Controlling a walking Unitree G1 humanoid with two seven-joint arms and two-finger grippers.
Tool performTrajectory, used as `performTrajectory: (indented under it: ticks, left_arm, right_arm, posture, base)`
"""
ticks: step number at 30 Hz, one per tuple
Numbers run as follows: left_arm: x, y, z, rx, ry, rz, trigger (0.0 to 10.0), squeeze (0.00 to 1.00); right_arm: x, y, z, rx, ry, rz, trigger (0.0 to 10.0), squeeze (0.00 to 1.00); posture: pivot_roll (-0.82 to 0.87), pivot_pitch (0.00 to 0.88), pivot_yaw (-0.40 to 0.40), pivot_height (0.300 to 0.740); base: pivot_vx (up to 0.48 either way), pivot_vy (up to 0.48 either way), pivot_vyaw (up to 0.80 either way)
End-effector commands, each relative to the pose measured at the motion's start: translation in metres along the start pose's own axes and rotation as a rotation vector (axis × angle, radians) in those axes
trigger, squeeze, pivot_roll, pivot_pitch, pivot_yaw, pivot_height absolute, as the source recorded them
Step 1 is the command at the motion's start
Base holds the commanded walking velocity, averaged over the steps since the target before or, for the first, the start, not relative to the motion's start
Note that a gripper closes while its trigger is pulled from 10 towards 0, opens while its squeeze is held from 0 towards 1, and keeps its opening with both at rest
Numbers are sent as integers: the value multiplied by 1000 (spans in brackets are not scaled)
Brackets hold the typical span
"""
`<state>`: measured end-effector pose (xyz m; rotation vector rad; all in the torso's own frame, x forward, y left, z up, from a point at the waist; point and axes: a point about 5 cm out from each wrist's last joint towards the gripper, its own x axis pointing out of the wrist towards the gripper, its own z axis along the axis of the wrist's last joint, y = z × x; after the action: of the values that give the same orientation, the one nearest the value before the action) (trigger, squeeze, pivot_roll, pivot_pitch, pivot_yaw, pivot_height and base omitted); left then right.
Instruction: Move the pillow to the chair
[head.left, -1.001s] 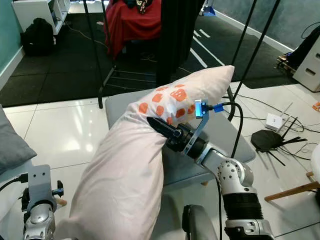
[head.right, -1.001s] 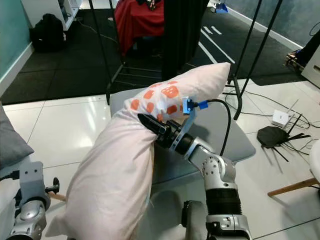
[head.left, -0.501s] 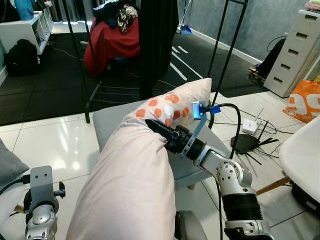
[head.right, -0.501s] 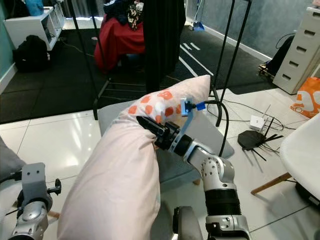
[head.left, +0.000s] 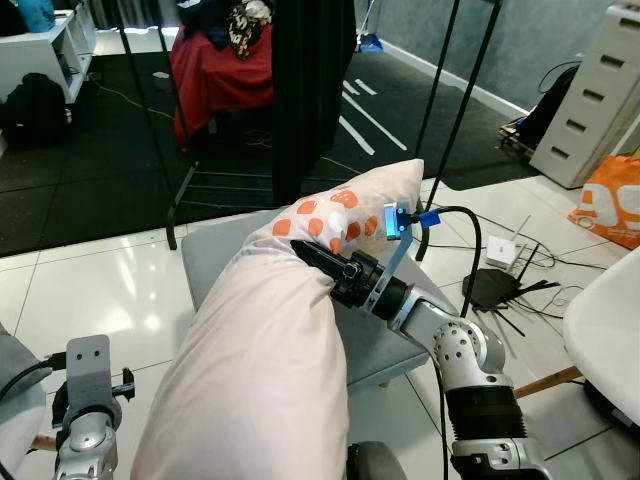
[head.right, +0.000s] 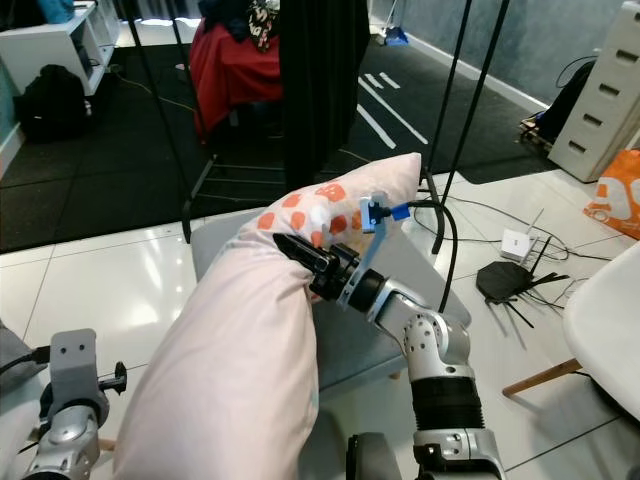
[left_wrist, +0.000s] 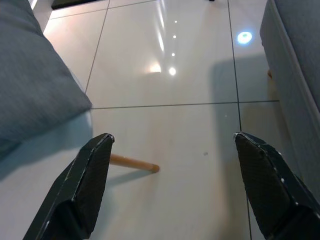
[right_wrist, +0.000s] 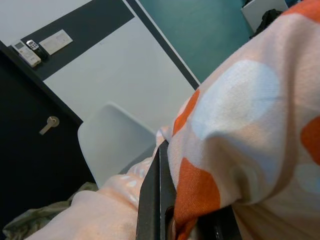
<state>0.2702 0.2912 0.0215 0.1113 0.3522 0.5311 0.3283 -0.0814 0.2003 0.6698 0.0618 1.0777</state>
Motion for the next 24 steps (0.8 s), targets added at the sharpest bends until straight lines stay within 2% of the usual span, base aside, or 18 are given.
performTrajectory:
  ticks: [1, 13, 20, 24]
  left_arm:
    - [-4, 0, -11, 19, 34, -7, 10000, 0]
    - [-5, -3, -15, 9, 65, -17, 10000, 0]
    - [-6, -4, -17, 9, 66, -19, 10000, 0]
    - [-6, -4, -16, 13, 60, -18, 10000, 0]
  right_arm:
    - [6, 8, 11, -44, -49, 49, 10000, 0]
    - [7, 8, 9, -43, -45, 46, 10000, 0]
    - [7, 8, 9, -44, -43, 45, 10000, 0]
    - [7, 7, 9, -49, -38, 40, 10000, 0]
  posture:
    - [-91, 69, -45, 641]
    - [-87, 74, -45, 685]
    - [-87, 76, -45, 710]
    - [-86, 77, -47, 729]
  base:
    - [0, 0, 0]
    - [0, 0, 0]
    - [-480, 0, 0]
    - [-68, 0, 0]
